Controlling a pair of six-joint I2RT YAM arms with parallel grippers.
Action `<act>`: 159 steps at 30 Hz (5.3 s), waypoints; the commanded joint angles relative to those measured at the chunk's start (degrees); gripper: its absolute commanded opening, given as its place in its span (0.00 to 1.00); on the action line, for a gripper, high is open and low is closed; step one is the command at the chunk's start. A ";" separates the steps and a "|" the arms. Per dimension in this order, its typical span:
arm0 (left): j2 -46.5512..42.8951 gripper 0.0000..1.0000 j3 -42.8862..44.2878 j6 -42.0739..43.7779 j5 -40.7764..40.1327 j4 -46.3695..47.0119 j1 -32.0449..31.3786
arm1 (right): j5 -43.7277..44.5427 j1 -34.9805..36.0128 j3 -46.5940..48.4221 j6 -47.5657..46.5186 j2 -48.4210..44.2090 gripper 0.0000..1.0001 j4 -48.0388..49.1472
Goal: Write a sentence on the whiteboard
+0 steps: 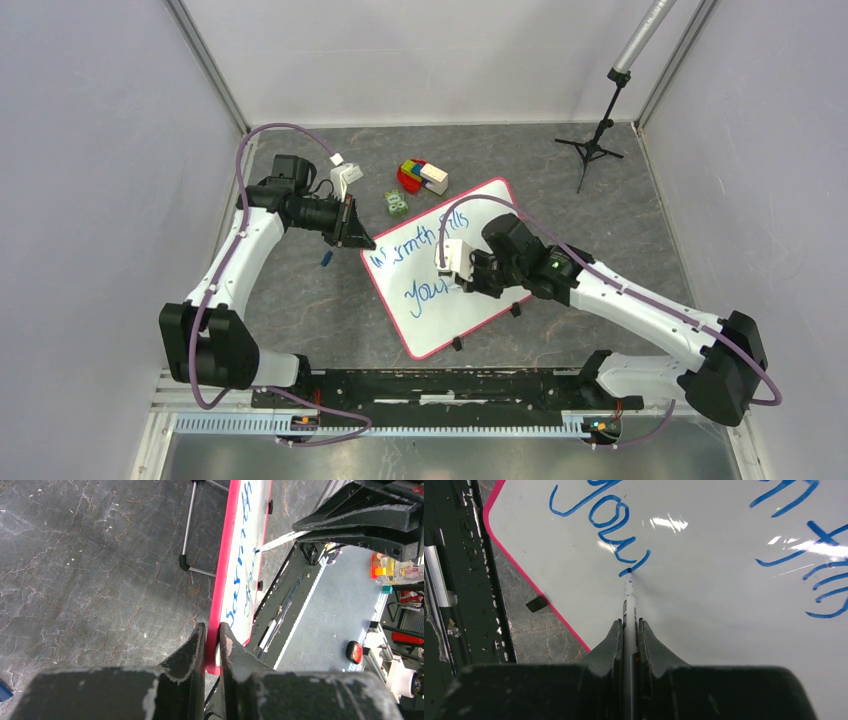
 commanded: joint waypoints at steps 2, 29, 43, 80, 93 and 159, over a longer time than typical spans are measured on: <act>-1.02 0.02 -0.28 -0.44 -3.21 1.02 -0.38 | 2.47 -2.28 4.69 -0.55 1.33 0.00 2.21; -0.60 0.45 0.47 -0.02 -2.36 0.27 -0.38 | -8.14 -8.08 4.07 -0.74 -4.64 0.00 -2.61; -0.39 0.47 -1.10 0.28 -0.10 0.19 -0.61 | -15.32 -15.93 -1.16 -3.19 -6.62 0.00 -3.52; 1.18 0.06 -0.42 0.37 -1.84 0.19 -2.04 | -9.36 -15.82 -2.48 2.32 -5.14 0.00 6.19; 1.01 0.05 -0.46 0.50 -2.28 0.16 -2.11 | -10.11 -14.08 -0.64 2.16 -2.68 0.00 6.29; 1.27 0.03 -0.15 0.80 -3.42 0.16 -2.20 | -8.25 -15.29 -2.91 -1.08 -4.18 0.00 2.08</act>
